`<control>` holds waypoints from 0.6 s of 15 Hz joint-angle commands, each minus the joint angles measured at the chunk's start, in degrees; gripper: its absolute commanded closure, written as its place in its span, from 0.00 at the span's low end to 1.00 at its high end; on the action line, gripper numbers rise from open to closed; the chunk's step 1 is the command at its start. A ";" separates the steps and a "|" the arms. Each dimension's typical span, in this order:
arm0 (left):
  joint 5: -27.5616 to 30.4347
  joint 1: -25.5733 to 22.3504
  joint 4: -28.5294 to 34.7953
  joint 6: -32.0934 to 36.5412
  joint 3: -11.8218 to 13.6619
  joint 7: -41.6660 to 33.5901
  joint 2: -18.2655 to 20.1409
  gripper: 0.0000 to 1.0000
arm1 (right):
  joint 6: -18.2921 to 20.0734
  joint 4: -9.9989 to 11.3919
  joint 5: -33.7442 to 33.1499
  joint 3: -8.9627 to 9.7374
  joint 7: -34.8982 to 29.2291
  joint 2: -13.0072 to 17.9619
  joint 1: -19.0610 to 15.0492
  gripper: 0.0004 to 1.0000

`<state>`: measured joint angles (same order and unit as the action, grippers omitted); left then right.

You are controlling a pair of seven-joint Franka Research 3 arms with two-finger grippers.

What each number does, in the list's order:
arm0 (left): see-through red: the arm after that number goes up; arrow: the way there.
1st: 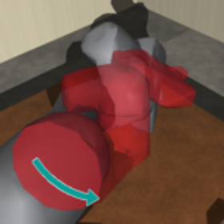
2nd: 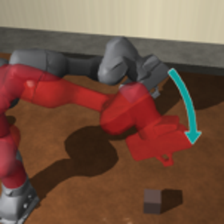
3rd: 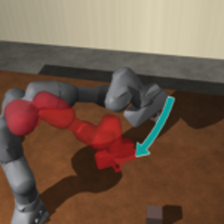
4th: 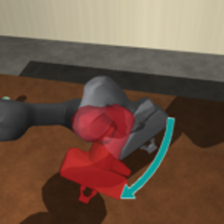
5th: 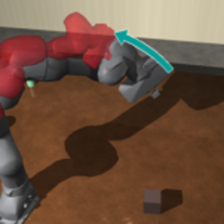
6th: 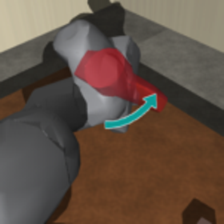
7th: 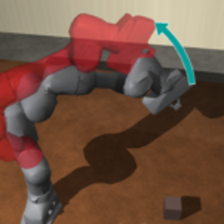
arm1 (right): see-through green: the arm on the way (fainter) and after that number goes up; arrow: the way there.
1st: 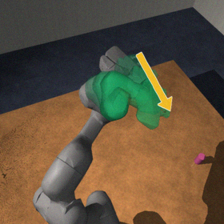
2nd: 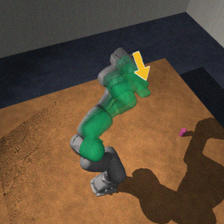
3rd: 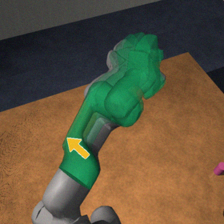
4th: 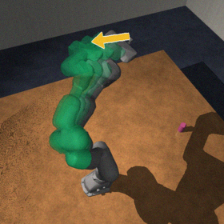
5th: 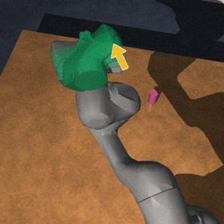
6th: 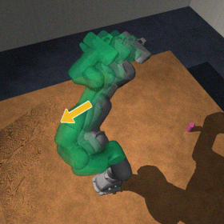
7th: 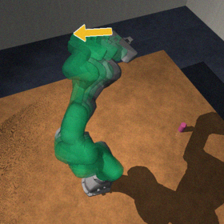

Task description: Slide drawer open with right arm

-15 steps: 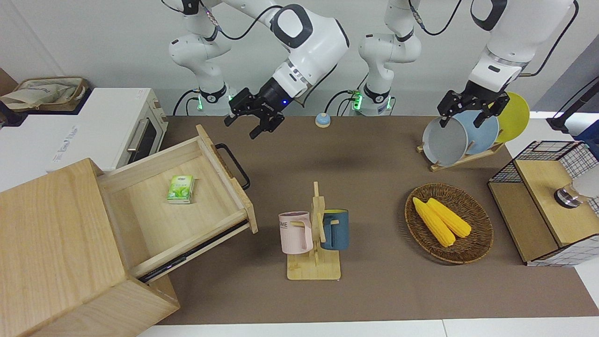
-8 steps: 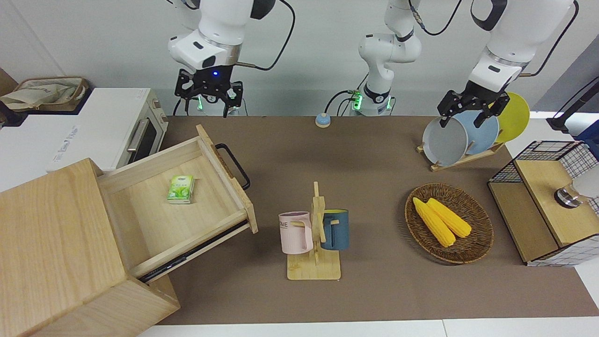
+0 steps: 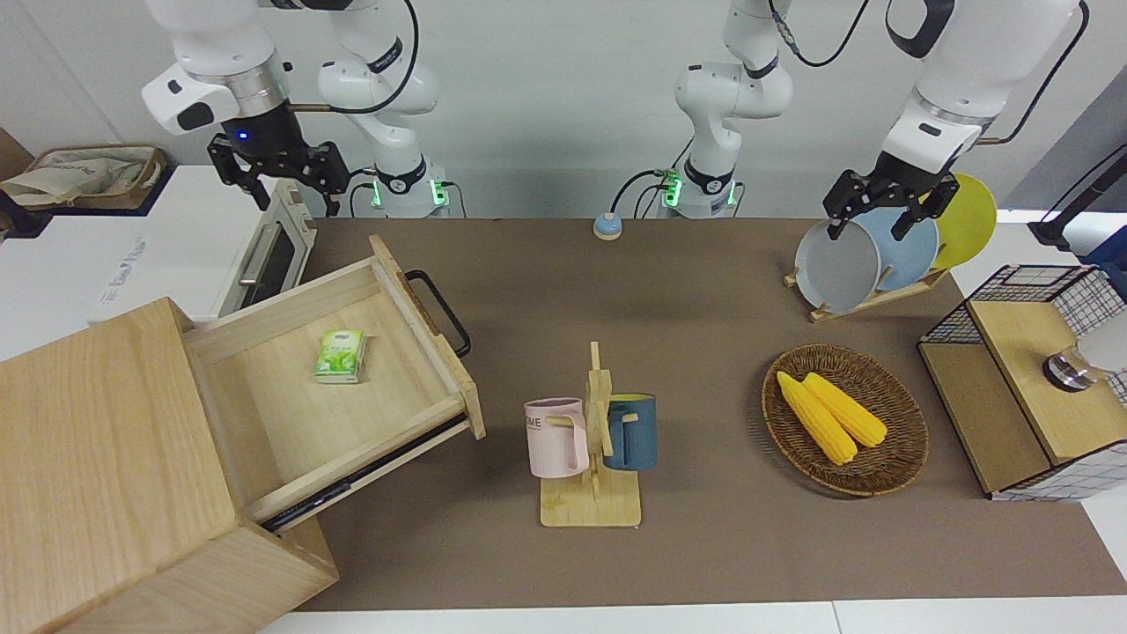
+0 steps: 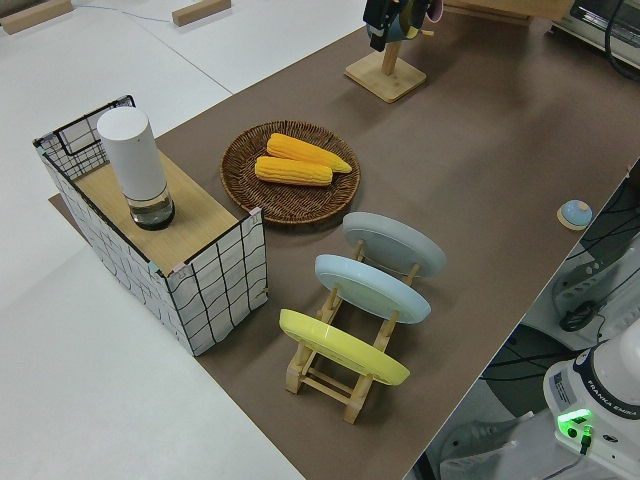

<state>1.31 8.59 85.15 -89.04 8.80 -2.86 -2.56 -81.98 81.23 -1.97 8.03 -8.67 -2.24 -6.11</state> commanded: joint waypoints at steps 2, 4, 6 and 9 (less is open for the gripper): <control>-0.78 0.99 -1.12 -0.08 0.95 -0.48 -0.69 0.00 | -0.20 0.95 3.46 0.76 1.99 0.65 -4.17 0.01; -0.78 0.99 -1.12 -0.08 0.95 -0.48 -0.69 0.00 | -0.20 0.95 3.46 0.76 2.08 0.22 -4.18 0.01; -0.87 0.99 -1.12 -0.08 0.95 -0.48 -0.69 0.00 | -0.20 0.95 3.46 0.85 1.99 0.13 -3.82 0.01; -0.78 0.99 -1.12 -0.08 0.95 -0.48 -0.69 0.00 | -0.29 0.95 3.72 0.85 1.90 0.04 -4.17 0.01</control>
<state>1.31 8.59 85.15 -89.04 8.80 -2.86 -2.56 -81.96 81.48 -0.34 8.54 -7.68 -2.47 -9.10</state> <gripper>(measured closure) 0.000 0.013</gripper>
